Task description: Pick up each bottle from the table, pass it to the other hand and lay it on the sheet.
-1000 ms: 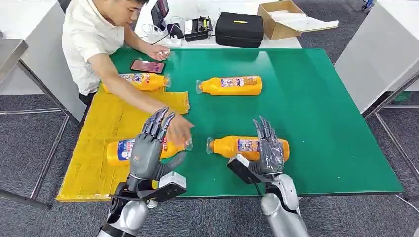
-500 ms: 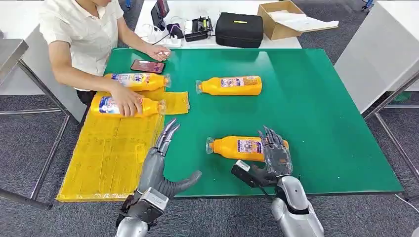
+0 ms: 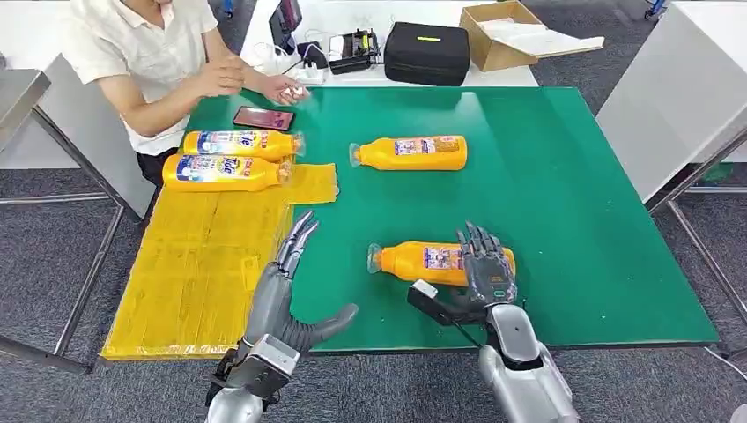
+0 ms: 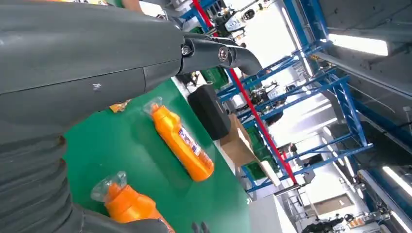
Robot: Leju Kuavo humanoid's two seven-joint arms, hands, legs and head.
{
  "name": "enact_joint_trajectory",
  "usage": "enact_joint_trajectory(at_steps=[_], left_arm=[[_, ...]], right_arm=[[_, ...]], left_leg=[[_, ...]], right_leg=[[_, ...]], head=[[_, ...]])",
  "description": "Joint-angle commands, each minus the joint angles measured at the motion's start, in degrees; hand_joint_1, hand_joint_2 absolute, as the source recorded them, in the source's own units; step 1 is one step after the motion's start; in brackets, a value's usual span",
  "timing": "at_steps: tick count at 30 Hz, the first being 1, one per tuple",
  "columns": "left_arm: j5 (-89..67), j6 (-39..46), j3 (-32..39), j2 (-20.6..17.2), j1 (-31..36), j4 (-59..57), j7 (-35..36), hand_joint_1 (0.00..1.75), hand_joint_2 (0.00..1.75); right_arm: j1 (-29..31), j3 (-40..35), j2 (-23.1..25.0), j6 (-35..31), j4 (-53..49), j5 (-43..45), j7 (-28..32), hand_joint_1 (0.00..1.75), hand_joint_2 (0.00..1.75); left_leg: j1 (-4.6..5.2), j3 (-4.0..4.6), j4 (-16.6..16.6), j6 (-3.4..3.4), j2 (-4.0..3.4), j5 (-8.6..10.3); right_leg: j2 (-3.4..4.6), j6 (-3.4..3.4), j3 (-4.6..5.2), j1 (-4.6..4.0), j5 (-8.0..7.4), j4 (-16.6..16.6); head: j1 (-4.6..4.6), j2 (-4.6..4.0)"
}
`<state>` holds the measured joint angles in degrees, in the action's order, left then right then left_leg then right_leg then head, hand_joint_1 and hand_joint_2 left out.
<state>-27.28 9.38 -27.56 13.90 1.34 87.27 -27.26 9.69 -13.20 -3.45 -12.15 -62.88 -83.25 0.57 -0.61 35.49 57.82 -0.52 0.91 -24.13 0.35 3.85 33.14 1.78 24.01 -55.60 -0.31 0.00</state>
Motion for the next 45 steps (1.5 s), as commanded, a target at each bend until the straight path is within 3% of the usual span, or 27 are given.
enact_joint_trajectory(at_steps=[1, 9, 10, 11, 12, 13, 27, 30, 31, 32, 36, 41, 42, 43, 45], left_arm=[[1.69, -1.29, 0.26, 0.22, 0.99, -2.18, 1.37, 0.00, 1.75], [2.01, -2.06, 1.33, 0.46, 0.25, -1.85, 2.02, 0.00, 1.75], [2.85, -2.99, 1.51, 0.51, 0.34, -2.03, 2.29, 0.00, 1.75], [2.85, -2.98, 1.51, 0.54, 0.35, -2.10, 2.29, 0.00, 1.75], [2.94, -3.10, 1.52, 0.56, 0.43, -2.24, 2.30, 0.00, 1.75], [3.86, -3.87, 1.42, 0.66, 0.68, -2.20, 2.24, 0.00, 1.75], [5.62, -5.17, 0.35, 0.33, 1.79, -3.82, 2.50, 0.00, 1.75], [6.60, -5.60, 0.34, 0.11, 1.87, -5.09, 1.48, 0.00, 1.75], [7.90, -6.35, 0.08, 0.14, 2.44, -6.33, 0.53, 0.00, 1.75], [8.92, -6.52, -0.11, 0.15, 2.88, -7.15, 0.13, 0.00, 1.75], [14.08, -7.10, 0.69, 1.35, 3.39, -8.27, 0.91, 0.00, 1.75], [28.00, -8.80, 3.28, 4.03, 3.01, -11.76, 7.54, 0.00, 1.75], [28.25, -8.72, 3.16, 3.95, 3.11, -12.18, 7.41, 0.00, 1.75], [30.89, -7.47, 4.22, 4.71, 3.10, -13.21, 7.11, 0.00, 0.00], [32.05, -7.02, 4.08, 4.47, 3.65, -14.27, 6.87, 0.00, 0.00]], right_arm=[[5.08, -0.23, 1.58, 1.44, 10.41, -2.47, -3.68, 0.00, 1.75], [4.32, -0.23, 1.76, 5.91, 9.10, -4.54, -6.87, 0.00, 1.75], [4.73, 0.19, 1.33, 7.18, 10.43, -4.26, -6.80, 0.23, 1.75], [4.80, 0.39, 1.19, 7.22, 10.80, -4.05, -6.63, 0.23, 1.75], [4.95, 0.56, 1.10, 7.37, 11.44, -3.92, -6.47, 1.69, 1.75], [5.62, 0.94, 0.92, 8.44, 13.18, -3.25, -5.99, 1.75, 1.75], [7.03, -0.38, -1.15, 12.93, 16.84, 3.48, -0.44, 1.75, 1.75], [6.31, 0.29, -2.29, 13.25, 17.17, 9.12, 4.92, 1.75, 1.75], [5.87, 1.04, -3.29, 15.58, 17.33, 15.68, 10.48, 1.75, 1.75], [5.62, 0.36, -4.52, 15.89, 17.22, 18.75, 12.11, 1.75, 1.75], [4.43, -2.17, -5.83, 13.57, 13.69, 23.65, 12.73, 1.75, 1.75], [2.30, -4.01, -1.59, 3.76, 2.76, 22.56, 11.20, 1.75, 1.75], [2.47, -4.45, -1.01, 3.87, 2.15, 22.07, 10.34, 1.75, 1.75], [1.90, -4.85, 0.55, 0.36, -0.84, 21.53, 11.71, 1.75, 1.75], [1.52, -5.47, 1.95, 0.35, -3.01, 21.18, 11.26, 1.75, 1.75]], left_leg=[[-0.03, -0.17, -0.03, 0.01, -0.12, -0.05], [-0.05, -0.23, -0.03, 0.00, -0.10, -0.04], [-0.08, -0.33, -0.02, 0.00, -0.13, -0.08], [-0.06, -0.32, -0.03, -0.01, -0.08, -0.05], [-0.04, -0.32, -0.03, -0.01, -0.06, -0.03], [-0.03, -0.29, -0.03, -0.01, -0.03, -0.01], [-0.08, -0.57, -0.07, -0.01, 0.10, 0.00], [-0.04, -0.62, -0.04, -0.01, 0.04, 0.00], [-0.10, -0.68, -0.07, -0.02, 0.08, 0.01], [-0.05, -0.70, -0.08, -0.02, 0.13, 0.03], [-0.04, -1.10, -0.05, -0.11, 0.07, -0.25], [-0.11, -1.04, -0.10, -0.04, -0.20, -0.23], [-0.03, -1.16, -0.07, -0.10, -0.24, -0.22], [-0.04, -1.12, -0.06, -0.08, -0.41, -0.19], [-0.05, -1.03, 0.01, -0.14, -0.41, -0.18]], right_leg=[[0.04, -0.18, -0.16, -0.06, 0.02, 0.05], [0.01, -0.17, -0.23, -0.09, 0.02, 0.07], [0.00, -0.26, -0.33, -0.13, 0.04, 0.10], [-0.03, -0.20, -0.32, -0.10, 0.02, 0.10], [-0.04, -0.18, -0.31, -0.08, 0.01, 0.09], [-0.04, -0.13, -0.28, -0.05, 0.00, 0.07], [-0.20, -0.21, -0.57, -0.12, 0.02, 0.16], [-0.12, -0.11, -0.52, -0.07, 0.00, 0.11], [-0.24, -0.29, -0.65, -0.16, 0.00, 0.20], [-0.23, -0.14, -0.67, -0.09, 0.00, 0.17], [-0.14, -0.06, -0.43, -0.07, 0.13, 0.22], [-0.03, -0.34, -0.41, -0.18, -0.03, 0.28], [0.08, -0.19, -0.92, -0.08, 0.02, 0.20], [0.20, -0.26, -0.86, -0.11, 0.00, 0.17], [0.28, -0.12, -0.91, -0.12, -0.03, 0.12]], head=[[0.00, 0.00], [0.00, 0.00], [0.00, 0.00], [0.00, 0.00], [0.00, 0.00], [0.00, 0.00], [0.00, 0.00], [0.00, 0.00], [0.00, 0.00], [0.00, 0.00], [0.00, 0.00], [0.02, 0.00], [-0.02, 0.00], [0.00, 0.00], [0.00, 0.00]])
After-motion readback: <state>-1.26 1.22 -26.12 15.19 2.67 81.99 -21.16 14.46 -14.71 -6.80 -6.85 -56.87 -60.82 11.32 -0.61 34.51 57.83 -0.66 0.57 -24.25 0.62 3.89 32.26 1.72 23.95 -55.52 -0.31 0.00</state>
